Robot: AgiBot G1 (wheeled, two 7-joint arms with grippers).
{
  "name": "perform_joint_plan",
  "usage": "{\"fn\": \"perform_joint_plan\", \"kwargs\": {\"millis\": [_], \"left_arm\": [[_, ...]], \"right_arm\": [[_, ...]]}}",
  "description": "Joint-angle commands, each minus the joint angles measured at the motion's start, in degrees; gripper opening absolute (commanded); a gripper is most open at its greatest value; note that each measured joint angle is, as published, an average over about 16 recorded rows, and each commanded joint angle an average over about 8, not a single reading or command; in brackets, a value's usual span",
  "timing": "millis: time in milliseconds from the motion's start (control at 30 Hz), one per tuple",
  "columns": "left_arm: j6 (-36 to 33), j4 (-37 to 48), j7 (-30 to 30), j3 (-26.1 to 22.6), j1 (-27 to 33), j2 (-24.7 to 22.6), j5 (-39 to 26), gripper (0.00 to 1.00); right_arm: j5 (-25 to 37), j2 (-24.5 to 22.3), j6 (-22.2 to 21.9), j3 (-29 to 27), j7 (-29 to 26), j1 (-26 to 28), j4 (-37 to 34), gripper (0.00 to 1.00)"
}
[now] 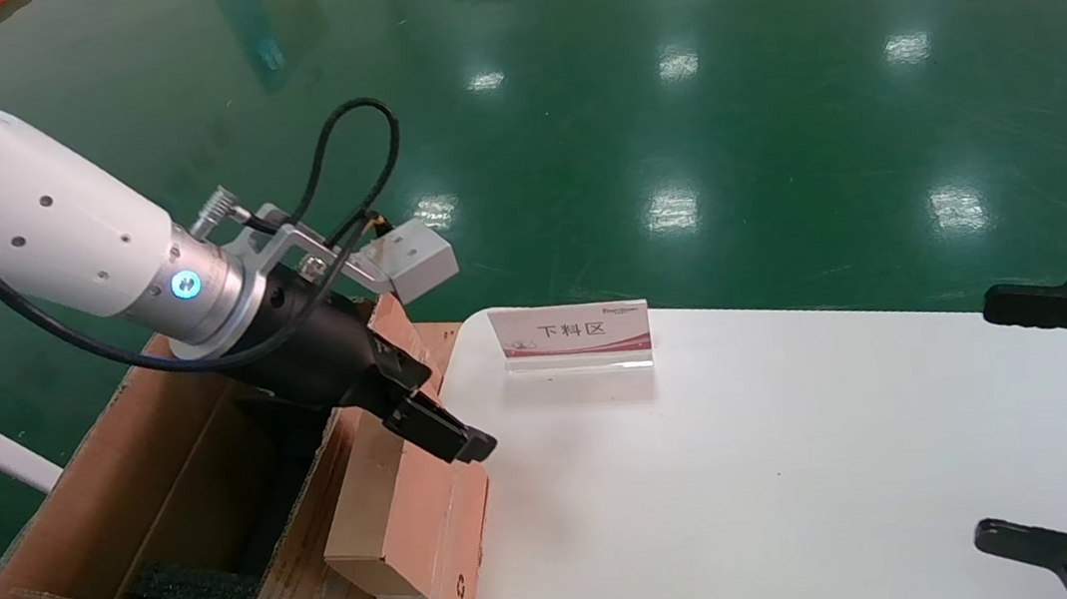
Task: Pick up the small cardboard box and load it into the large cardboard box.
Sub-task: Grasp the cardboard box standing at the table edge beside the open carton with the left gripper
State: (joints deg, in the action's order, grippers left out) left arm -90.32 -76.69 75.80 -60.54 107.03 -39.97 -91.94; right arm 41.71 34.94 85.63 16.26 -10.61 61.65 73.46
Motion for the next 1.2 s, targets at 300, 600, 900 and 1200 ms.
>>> {"fn": "perform_joint_plan", "kwargs": {"millis": [300, 600, 900, 1200], "left_arm": [[0.1, -0.4, 5.6, -8.3, 6.4, -0.2, -1.3, 1.00], [0.2, -0.4, 9.9, -16.6, 10.9, -1.1, -1.1, 1.00], [0.8, -0.3, 12.6, -23.1, 13.2, -2.3, 0.9, 1.00], [1.9, -0.2, 14.2, -26.7, 13.8, -3.0, 1.3, 1.00]], "right_arm": [[0.0, 0.0, 0.0, 0.0, 0.0, 0.0, 0.0, 1.00], [-0.1, 0.0, 0.0, 0.1, 0.0, 0.0, 0.0, 1.00], [-0.1, 0.0, 0.0, 0.1, 0.1, 0.0, 0.0, 1.00], [-0.1, -0.1, -0.1, 0.1, 0.1, 0.0, 0.0, 1.00]]}}
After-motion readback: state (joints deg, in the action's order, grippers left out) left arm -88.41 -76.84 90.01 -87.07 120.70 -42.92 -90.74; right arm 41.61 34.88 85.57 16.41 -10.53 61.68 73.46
